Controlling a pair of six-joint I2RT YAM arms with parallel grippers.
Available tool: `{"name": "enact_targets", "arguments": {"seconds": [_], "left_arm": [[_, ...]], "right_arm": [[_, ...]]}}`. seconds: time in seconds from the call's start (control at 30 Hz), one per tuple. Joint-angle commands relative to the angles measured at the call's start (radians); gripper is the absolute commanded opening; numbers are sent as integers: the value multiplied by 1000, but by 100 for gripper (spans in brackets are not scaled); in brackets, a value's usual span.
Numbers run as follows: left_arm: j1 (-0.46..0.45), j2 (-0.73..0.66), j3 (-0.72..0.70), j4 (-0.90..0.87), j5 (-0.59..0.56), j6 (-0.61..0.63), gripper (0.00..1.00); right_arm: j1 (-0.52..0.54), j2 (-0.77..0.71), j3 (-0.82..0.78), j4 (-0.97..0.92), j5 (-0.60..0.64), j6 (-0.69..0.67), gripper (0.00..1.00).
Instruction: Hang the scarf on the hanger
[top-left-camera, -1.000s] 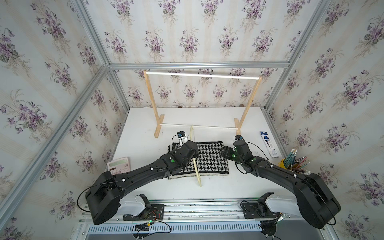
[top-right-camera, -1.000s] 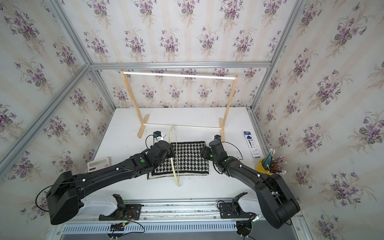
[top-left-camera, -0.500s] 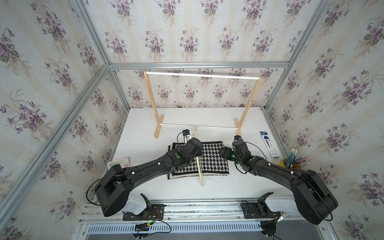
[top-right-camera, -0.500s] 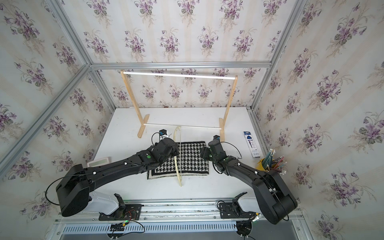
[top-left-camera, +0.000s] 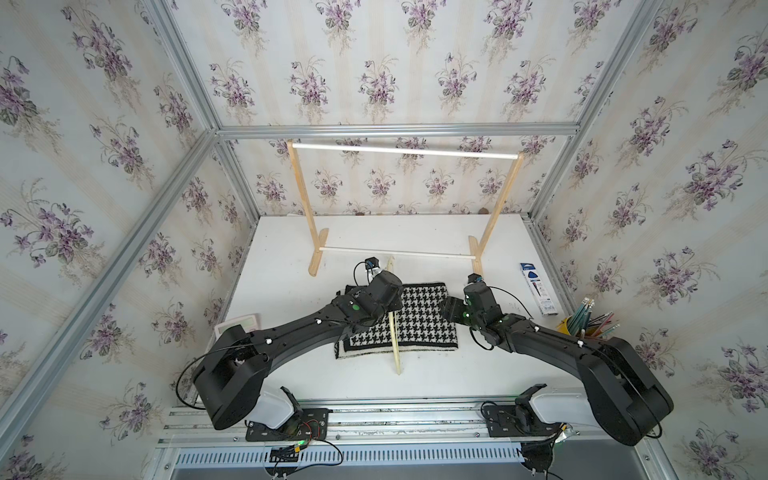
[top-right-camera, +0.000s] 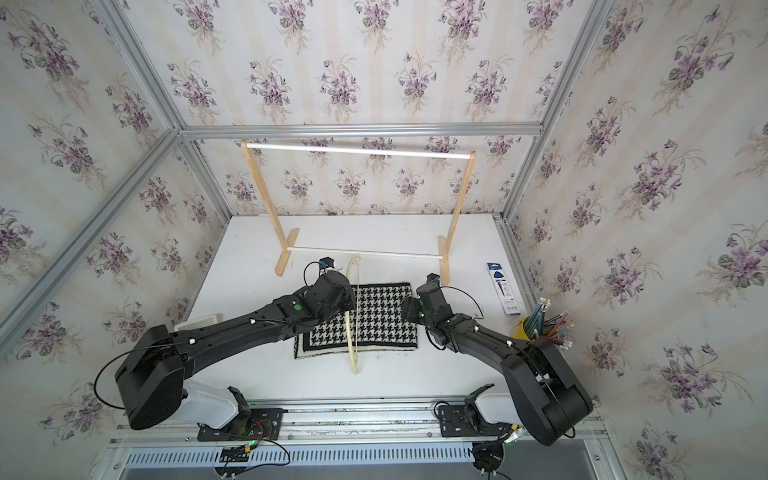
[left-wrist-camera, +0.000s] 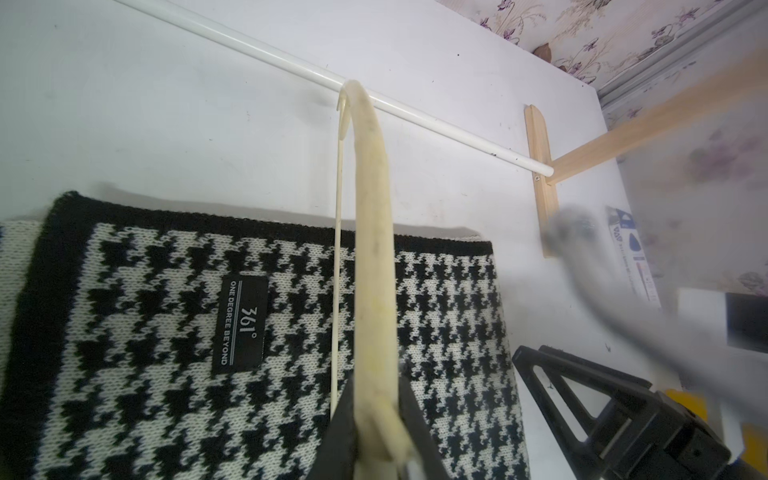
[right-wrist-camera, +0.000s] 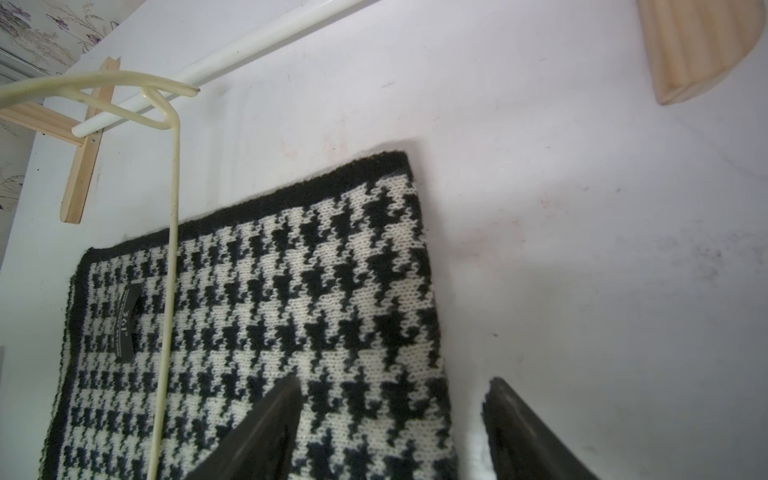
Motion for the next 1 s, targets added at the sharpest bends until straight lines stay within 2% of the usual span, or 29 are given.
{"name": "enact_targets", "arguments": {"seconds": [0.0,0.53,0.97], "left_arm": [[1,13,1,23,18,-1,0],[2,-2,-6,-1,0,-19,0],[2,5,1,-47,-14,-87,0]], "right_arm": [[1,4,-1,16,0,-9,74],[1,51,-12,49,-11,21,74],[2,135,-24,117,-48,40,74]]}}
